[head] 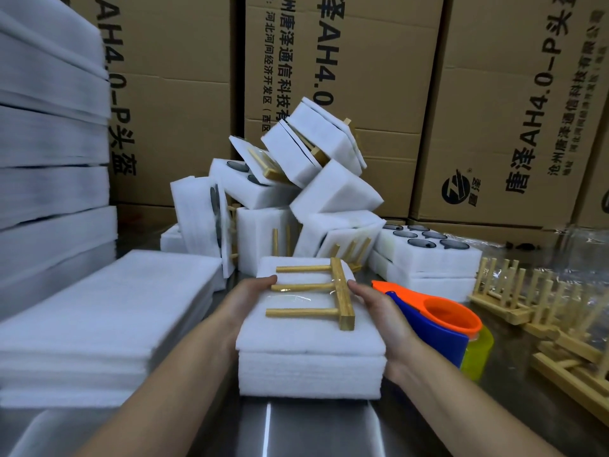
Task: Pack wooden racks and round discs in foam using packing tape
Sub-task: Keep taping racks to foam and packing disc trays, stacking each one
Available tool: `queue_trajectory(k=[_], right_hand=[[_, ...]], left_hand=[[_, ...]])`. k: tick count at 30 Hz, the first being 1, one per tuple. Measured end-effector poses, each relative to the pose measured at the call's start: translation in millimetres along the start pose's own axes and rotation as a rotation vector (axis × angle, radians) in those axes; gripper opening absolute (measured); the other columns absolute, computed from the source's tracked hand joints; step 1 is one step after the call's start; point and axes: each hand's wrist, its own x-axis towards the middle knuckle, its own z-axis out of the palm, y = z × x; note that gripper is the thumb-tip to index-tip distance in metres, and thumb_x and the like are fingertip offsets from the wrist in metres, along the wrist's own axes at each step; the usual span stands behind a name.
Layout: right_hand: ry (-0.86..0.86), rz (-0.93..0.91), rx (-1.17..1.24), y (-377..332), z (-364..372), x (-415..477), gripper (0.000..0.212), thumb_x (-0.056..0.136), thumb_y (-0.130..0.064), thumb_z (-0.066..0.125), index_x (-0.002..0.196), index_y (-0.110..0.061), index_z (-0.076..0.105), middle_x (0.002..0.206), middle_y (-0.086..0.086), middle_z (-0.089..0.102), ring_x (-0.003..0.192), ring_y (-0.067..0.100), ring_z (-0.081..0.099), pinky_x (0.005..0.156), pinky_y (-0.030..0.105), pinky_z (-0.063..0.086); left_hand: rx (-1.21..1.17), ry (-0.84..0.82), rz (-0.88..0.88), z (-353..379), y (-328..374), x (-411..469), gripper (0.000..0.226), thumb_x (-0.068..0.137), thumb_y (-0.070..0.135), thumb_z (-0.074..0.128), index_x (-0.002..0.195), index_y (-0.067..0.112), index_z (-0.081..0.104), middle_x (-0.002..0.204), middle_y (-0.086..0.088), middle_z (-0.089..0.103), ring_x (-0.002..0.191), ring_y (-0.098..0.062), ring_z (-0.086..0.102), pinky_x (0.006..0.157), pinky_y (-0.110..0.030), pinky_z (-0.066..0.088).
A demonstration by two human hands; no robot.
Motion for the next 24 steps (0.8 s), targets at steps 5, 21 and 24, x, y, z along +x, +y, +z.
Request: queue_trajectory(k=[5,21,24], right_hand=[[-0.145,-0.094,-0.205,-26.3,-1.5,-13.0,0.045,0.070,-0.043,0.068,0.113,-0.028,0.066,0.110,0.001,0.071,0.096,0.017,0.069,0.081,0.035,0.056],[0.037,-0.106,0.073,-108.3,35.8,-4.2,0.031,0.075,-0.026,0.058,0.104,-0.017,0.059,0.100,0.011,0.057,0.086,0.029,0.062,0.044,0.033,0.056],[-0.040,-0.219,0.170,-140.3,88.7,46.4,0.028,0.086,-0.027,0.053,0.111,-0.017,0.055,0.108,0.014,0.057,0.098,0.032,0.061,0.053,0.036,0.059]], left_hand=[[-0.266,-0.021,0.018,-1.2,1.0,-7.4,0.028,0.097,0.023,0.047,0.091,-0.001,0.061,0.067,-0.017,0.070,0.051,-0.028,0.068,0.038,-0.032,0.052],[-0.502,-0.087,-0.035,6.8,-29.8,12.6,0.056,0.083,0.046,0.052,0.125,0.010,0.054,0.110,-0.018,0.064,0.096,-0.033,0.062,0.082,-0.042,0.049],[-0.443,-0.173,-0.070,6.2,-33.9,20.7,0.055,0.074,0.045,0.055,0.118,0.012,0.058,0.110,-0.020,0.066,0.090,-0.032,0.065,0.083,-0.040,0.049]])
